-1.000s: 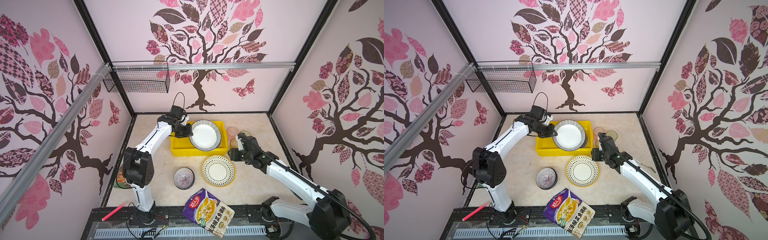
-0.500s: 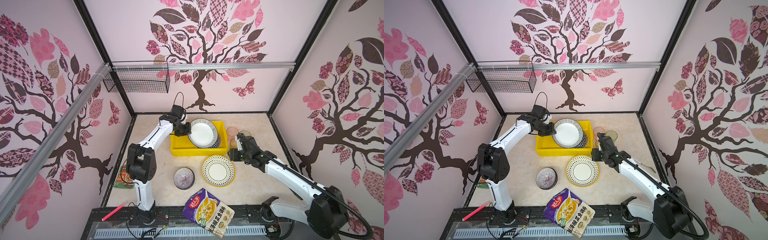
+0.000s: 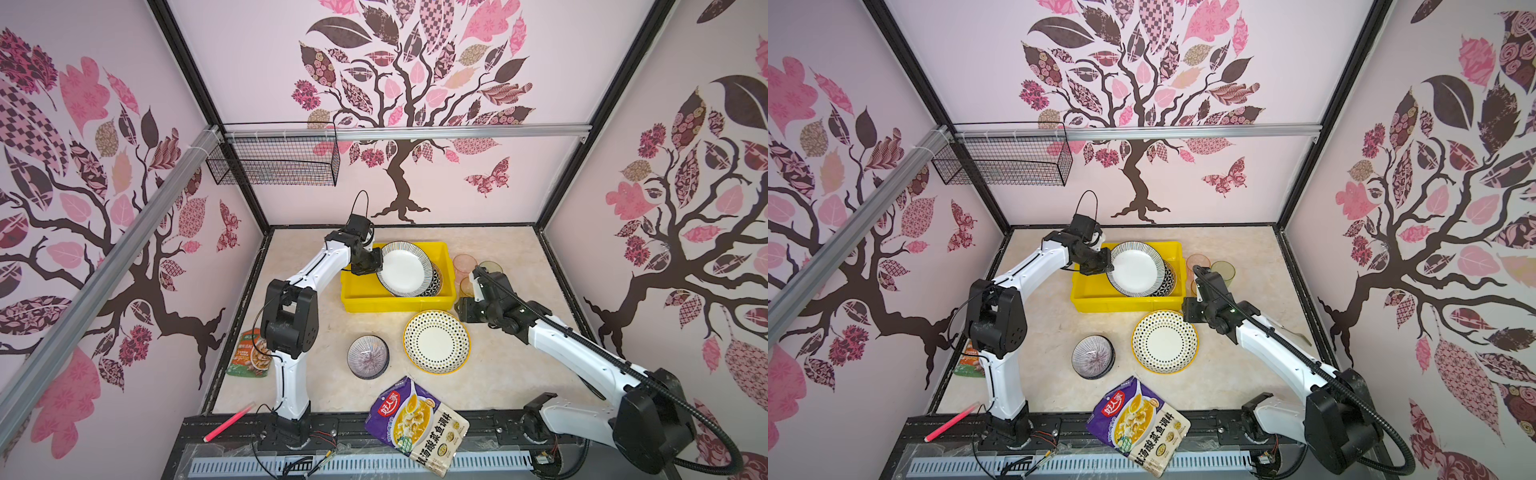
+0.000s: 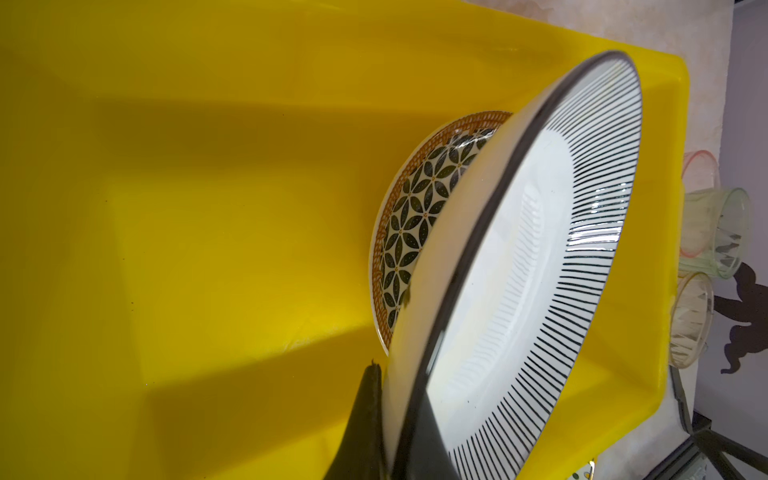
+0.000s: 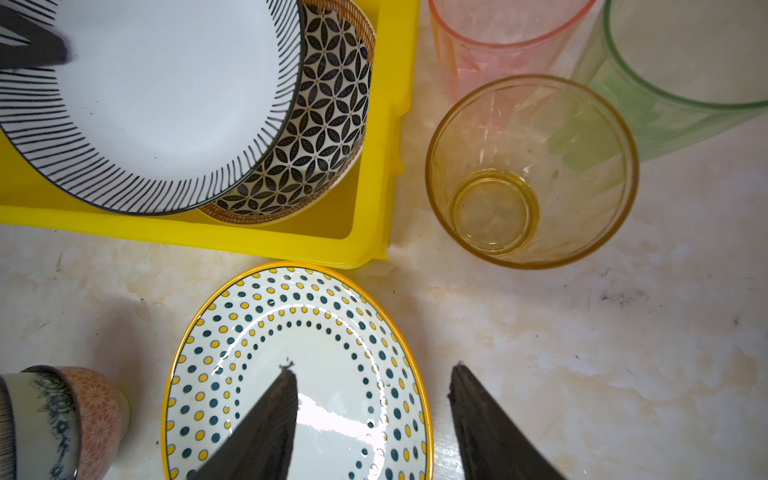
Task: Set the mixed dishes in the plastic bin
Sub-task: 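Lower the striped plate into the yellow bin onto the patterned plate with left gripper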
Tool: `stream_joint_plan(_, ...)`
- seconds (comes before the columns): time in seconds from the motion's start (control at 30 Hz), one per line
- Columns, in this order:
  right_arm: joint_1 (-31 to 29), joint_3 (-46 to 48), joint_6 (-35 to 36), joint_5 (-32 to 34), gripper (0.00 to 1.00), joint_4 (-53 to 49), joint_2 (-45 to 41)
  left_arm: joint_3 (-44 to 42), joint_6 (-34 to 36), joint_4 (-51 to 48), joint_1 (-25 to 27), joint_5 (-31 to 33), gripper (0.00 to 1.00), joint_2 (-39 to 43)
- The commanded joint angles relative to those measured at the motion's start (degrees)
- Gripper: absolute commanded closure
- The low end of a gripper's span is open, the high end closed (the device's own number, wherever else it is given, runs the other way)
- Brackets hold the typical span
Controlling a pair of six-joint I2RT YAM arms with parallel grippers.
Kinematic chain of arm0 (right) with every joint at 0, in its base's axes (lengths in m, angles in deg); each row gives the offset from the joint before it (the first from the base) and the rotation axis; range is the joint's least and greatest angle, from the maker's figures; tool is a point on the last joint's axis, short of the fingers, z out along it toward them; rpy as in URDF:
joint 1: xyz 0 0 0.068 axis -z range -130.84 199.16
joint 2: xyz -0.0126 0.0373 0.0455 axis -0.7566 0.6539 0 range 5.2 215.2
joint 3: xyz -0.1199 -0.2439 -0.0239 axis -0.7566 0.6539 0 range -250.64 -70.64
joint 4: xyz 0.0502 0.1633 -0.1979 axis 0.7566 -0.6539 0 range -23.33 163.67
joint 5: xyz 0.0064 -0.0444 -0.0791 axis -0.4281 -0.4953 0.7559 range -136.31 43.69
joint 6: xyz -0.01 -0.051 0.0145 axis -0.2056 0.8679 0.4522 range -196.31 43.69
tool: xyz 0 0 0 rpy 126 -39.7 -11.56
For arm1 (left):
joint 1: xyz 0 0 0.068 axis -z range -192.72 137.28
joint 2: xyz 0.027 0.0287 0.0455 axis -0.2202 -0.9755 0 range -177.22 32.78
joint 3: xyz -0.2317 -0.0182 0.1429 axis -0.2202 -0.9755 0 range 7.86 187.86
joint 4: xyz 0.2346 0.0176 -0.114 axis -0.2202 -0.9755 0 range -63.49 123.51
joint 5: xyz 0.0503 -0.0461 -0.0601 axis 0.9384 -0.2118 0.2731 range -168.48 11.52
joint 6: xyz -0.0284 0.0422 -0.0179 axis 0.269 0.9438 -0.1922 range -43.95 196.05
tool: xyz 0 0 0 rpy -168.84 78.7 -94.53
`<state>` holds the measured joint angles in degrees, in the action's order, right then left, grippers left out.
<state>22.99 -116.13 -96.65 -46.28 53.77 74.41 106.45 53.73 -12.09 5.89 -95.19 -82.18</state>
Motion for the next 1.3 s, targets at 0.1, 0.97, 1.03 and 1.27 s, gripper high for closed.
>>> stream_joint_plan(0.1,0.0,-2.4,0.1,0.2,0.38,-0.1,1.3,3.6,-0.9,5.3,-0.2,-2.6,1.0,0.2)
stream_joint_plan(0.97,-0.1,-2.6,-0.1,-1.0,0.37,0.0,2.4,1.1,-0.9,4.8,0.0,-1.1,1.0,-1.9)
stream_joint_plan(1.03,0.0,-2.7,-0.2,-1.0,0.37,0.0,2.5,1.0,-1.0,4.8,0.0,-1.1,1.0,-2.0)
stream_joint_plan(1.27,0.0,-2.7,-0.3,-1.3,0.37,-0.3,2.6,1.0,-1.2,4.5,0.1,-1.0,1.0,-2.5)
